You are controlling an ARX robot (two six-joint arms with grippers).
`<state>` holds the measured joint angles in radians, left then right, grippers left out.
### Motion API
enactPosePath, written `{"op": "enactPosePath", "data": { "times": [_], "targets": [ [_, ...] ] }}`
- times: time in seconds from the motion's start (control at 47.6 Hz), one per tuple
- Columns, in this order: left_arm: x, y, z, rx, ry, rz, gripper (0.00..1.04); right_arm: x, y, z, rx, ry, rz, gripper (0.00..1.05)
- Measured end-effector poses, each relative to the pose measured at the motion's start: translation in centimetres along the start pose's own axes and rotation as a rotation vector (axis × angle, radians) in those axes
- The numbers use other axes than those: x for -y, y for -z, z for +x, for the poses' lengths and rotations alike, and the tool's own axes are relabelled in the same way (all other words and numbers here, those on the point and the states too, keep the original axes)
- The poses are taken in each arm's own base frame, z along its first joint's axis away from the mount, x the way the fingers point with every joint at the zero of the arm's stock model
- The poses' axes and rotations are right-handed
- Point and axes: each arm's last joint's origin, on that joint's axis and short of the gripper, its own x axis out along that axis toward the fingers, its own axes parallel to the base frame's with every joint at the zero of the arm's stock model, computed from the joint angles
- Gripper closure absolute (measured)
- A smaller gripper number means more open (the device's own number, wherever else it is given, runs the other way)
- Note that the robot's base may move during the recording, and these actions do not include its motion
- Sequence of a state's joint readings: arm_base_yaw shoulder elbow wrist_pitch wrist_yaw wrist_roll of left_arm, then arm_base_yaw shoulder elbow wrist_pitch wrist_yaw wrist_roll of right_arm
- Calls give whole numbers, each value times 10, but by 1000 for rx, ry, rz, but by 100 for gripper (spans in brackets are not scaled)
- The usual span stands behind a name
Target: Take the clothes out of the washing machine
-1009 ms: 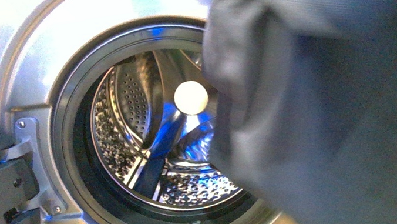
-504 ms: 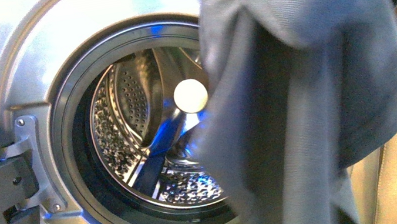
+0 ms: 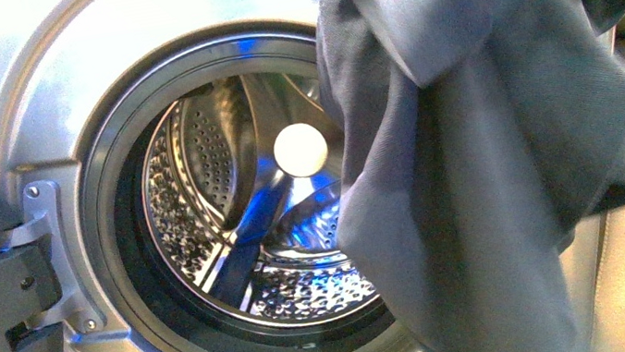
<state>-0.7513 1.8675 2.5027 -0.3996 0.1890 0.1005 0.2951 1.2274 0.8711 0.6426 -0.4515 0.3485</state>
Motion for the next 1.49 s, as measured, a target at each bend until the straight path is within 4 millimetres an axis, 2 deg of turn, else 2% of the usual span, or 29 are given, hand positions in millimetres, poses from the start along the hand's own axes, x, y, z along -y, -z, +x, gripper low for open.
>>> {"op": "enactPosePath", "data": {
  "times": [0.105,0.252,0.441,0.525,0.672,0.693,0.819,0.946,1.009,1.072,1.114,1.219,1.492],
  "targets": [
    [0,0,0,0,0,0,98,-9,2,10,25,111,-107,8],
    [0,0,0,0,0,0,98,-16,3,13,59,225,-253,8],
    [0,0,0,0,0,0,98,-21,-1,6,134,349,-397,33],
    [0,0,0,1,0,0,98,-20,-5,-1,163,398,-436,49],
    [0,-1,0,3,0,-3,68,-12,-13,-12,200,466,-469,78],
    [0,-1,0,3,0,-3,66,-11,-13,-13,202,472,-470,82],
    [0,-1,-1,4,0,-3,48,-4,-20,-20,223,500,-468,96],
    [0,-1,-1,4,1,-3,31,0,-29,-28,249,524,-470,99],
    [0,-1,-1,4,1,-3,18,3,-39,-37,274,538,-467,99],
    [0,-1,-1,4,2,-3,9,4,-46,-42,291,549,-465,99],
    [0,-1,-1,4,2,-3,5,6,-58,-50,318,561,-463,99],
    [0,-1,-1,5,1,-3,6,5,-93,-71,401,586,-465,99],
    [0,-2,-1,8,1,-2,7,-8,-154,-112,402,559,-365,99]
  ]
}}
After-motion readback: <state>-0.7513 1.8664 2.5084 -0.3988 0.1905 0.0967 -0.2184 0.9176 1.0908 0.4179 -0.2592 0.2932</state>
